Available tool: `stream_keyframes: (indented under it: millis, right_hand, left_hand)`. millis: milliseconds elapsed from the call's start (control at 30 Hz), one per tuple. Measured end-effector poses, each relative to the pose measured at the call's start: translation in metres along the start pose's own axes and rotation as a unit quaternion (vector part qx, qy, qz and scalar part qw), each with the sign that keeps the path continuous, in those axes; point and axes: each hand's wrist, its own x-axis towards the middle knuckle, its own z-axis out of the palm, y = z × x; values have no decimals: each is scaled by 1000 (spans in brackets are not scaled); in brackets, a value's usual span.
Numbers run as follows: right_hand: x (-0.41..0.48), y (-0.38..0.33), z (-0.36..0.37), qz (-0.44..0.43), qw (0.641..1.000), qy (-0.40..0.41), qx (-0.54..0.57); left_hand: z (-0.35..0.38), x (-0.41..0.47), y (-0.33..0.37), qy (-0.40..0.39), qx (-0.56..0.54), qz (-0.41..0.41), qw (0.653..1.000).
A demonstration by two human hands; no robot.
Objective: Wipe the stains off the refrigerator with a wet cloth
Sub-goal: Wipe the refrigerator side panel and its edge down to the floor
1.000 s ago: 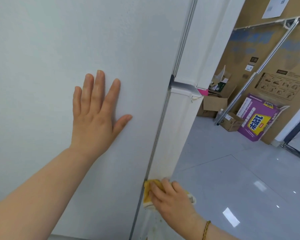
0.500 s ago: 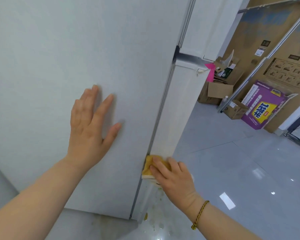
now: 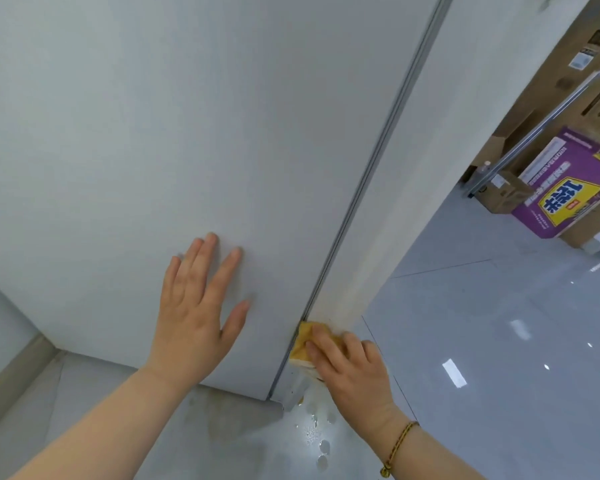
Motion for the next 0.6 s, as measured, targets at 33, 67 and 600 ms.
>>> stream_keyframes:
  millis: [33,67,600]
  right_hand:
    - [-13,-9,12,-10,1000,-26,-6]
    - [-24,-17,21,-20,998,-50,-12]
    - [-50,-61,72,-224,874,-418,-104]
  left_hand:
    - [3,-5,-4,-1,3,-1,1000]
    - [6,-10,-7,-3,7,-4,1000]
    - [54,-39,-14,19,-19,-24,999]
